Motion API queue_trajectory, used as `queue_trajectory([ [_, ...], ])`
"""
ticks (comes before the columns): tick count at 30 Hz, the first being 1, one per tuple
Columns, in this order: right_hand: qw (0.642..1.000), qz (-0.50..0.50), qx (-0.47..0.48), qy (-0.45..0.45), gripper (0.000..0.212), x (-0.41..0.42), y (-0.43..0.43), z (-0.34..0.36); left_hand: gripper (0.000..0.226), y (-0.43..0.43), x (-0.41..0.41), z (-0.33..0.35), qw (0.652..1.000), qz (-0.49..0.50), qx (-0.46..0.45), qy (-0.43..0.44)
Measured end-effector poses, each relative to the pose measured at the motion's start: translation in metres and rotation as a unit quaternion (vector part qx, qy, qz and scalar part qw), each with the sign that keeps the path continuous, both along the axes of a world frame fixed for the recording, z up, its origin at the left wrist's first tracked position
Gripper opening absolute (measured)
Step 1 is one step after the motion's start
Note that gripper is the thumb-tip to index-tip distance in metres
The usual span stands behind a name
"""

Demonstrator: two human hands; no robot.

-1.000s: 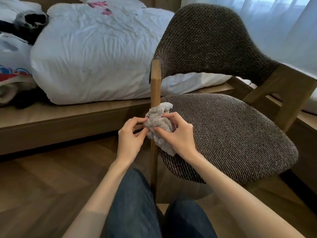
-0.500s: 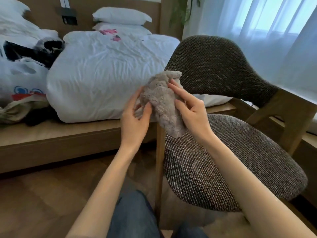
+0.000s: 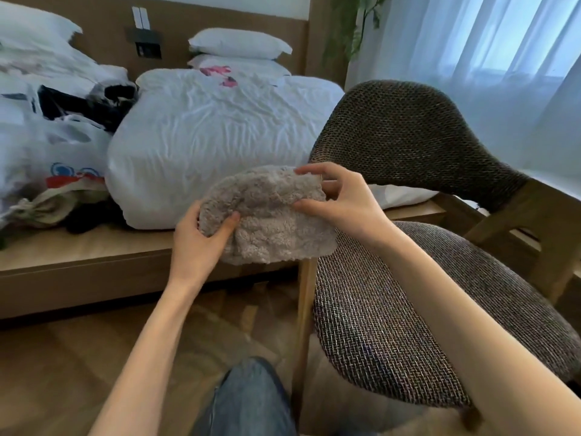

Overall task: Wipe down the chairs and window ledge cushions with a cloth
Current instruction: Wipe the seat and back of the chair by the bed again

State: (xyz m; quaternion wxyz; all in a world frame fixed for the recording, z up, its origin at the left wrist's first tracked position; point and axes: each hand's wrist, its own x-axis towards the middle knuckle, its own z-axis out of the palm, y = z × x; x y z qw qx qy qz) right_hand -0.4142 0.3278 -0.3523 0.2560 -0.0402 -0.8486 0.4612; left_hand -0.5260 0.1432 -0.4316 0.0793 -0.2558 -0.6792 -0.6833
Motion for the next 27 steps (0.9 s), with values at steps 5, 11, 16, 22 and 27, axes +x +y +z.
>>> queue_trajectory([
  [5, 0.990, -0.099, 0.081, 0.061, 0.034, -0.021, 0.005, -0.004, 0.007, -0.009, -0.020, -0.011, 0.994, 0.067, 0.044, -0.073],
  [11, 0.986, -0.132, 0.017, -0.097, 0.045, -0.050, 0.035, -0.012, 0.015, 0.023, -0.033, -0.006, 0.986, 0.017, 0.060, -0.152],
  [16, 0.983, -0.128, -0.081, -0.107, 0.047, -0.074, 0.033, -0.018, 0.041, 0.085, -0.031, 0.008, 0.971, -0.102, 0.071, -0.203],
  [22, 0.979, -0.129, -0.120, -0.105, 0.032, -0.085, 0.038, -0.023, 0.052, 0.159, -0.022, 0.022, 0.948, -0.215, 0.097, -0.215],
  [27, 0.980, -0.147, -0.104, -0.089, 0.030, -0.090, 0.038, -0.024, 0.038, 0.181, -0.045, 0.011, 0.963, -0.184, 0.091, -0.174],
])
